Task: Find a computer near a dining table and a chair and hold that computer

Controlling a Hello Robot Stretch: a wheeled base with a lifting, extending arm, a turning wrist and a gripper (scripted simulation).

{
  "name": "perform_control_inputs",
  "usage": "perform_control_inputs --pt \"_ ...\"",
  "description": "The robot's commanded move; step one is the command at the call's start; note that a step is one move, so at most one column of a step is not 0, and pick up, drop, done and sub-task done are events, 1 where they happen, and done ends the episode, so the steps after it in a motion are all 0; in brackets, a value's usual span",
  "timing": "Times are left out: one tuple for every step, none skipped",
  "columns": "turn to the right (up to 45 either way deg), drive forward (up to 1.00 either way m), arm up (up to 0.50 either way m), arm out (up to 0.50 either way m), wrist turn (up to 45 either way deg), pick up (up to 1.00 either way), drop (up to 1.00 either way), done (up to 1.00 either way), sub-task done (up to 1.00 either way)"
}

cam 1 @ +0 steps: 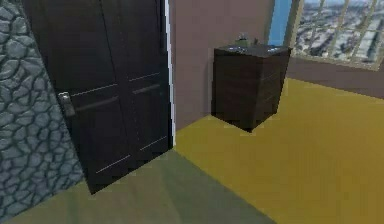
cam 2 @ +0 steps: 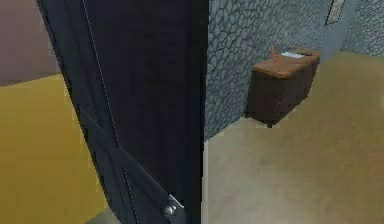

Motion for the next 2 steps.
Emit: perform_control_inputs --pt "39.0 0.0 0.0 0.0 0.0 0.0 0.0 0.0 0.0" --pt "0.0 0.15 0.0 0.0 0.0 0.0 0.0 0.0 0.0"
